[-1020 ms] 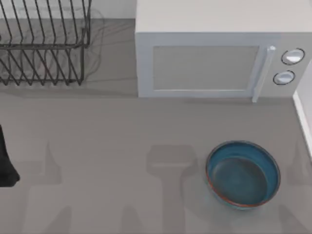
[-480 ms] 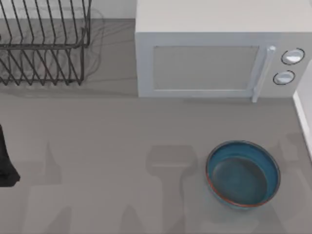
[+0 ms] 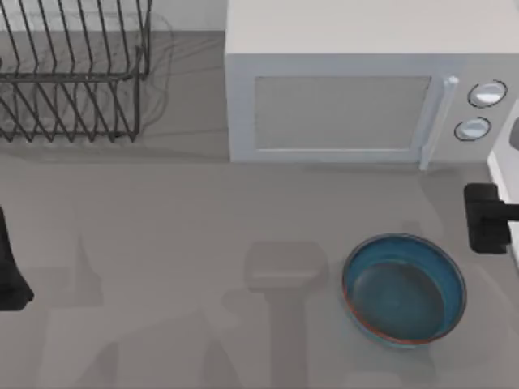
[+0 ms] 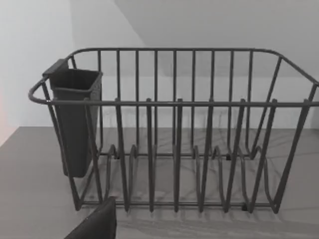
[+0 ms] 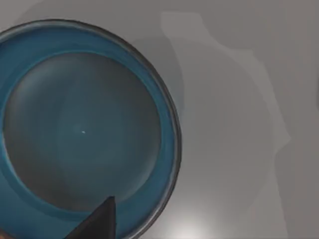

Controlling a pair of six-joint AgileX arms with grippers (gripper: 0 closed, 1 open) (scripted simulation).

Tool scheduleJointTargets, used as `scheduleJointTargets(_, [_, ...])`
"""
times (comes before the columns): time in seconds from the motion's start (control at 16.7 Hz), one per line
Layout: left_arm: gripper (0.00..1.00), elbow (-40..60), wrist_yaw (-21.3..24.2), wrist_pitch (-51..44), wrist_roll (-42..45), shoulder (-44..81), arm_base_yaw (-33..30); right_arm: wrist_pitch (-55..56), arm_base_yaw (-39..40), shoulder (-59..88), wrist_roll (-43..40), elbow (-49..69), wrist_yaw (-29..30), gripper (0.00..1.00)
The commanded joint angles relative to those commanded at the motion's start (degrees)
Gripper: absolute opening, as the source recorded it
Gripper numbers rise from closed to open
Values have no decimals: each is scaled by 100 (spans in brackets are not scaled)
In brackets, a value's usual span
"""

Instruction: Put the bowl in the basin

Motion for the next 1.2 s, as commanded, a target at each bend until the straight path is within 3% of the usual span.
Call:
scheduleJointTargets(0.36, [100,0,0,0,0,0,0,-1217,425,1697,431,1385,-16,100])
scheduleJointTargets(0.72, [100,0,0,0,0,0,0,-1303,433,1822,461,1493,-19,100])
scheduleJointTargets(0.96, [100,0,0,0,0,0,0,-881,449,1965,458,1176,-18,100])
scheduleJointTargets(1.2, [100,0,0,0,0,0,0,316,466,2341,482,446,-17,100])
